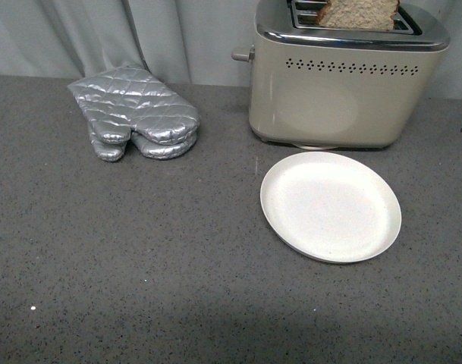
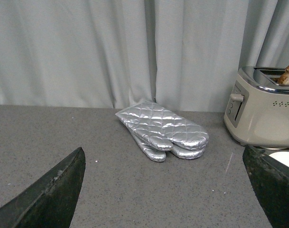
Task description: Put bread into toaster
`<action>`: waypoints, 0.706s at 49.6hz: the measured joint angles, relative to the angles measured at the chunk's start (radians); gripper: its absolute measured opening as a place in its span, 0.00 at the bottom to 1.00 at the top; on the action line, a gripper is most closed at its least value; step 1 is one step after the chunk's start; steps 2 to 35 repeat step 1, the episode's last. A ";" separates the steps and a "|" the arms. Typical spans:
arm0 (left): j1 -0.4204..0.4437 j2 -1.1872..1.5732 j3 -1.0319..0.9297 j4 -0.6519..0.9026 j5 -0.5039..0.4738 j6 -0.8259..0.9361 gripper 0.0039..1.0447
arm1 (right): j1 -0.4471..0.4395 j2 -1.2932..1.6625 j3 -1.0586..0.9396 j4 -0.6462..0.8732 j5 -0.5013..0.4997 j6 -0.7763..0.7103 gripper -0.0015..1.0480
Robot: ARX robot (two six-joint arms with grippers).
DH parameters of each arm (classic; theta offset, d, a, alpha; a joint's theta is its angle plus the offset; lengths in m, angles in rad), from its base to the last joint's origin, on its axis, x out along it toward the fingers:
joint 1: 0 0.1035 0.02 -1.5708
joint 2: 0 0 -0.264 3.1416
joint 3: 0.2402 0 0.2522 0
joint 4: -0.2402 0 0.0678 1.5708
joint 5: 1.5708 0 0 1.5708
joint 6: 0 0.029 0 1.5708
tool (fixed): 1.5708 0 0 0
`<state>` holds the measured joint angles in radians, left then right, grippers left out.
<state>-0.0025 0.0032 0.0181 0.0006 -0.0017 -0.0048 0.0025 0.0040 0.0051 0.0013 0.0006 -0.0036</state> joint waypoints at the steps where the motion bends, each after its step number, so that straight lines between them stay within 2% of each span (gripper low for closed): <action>1: 0.000 0.000 0.000 0.000 0.000 0.000 0.94 | 0.000 0.000 0.000 0.000 0.000 0.000 0.91; 35: 0.000 0.000 0.000 0.000 0.000 0.000 0.94 | 0.000 0.000 0.000 0.000 0.000 0.000 0.91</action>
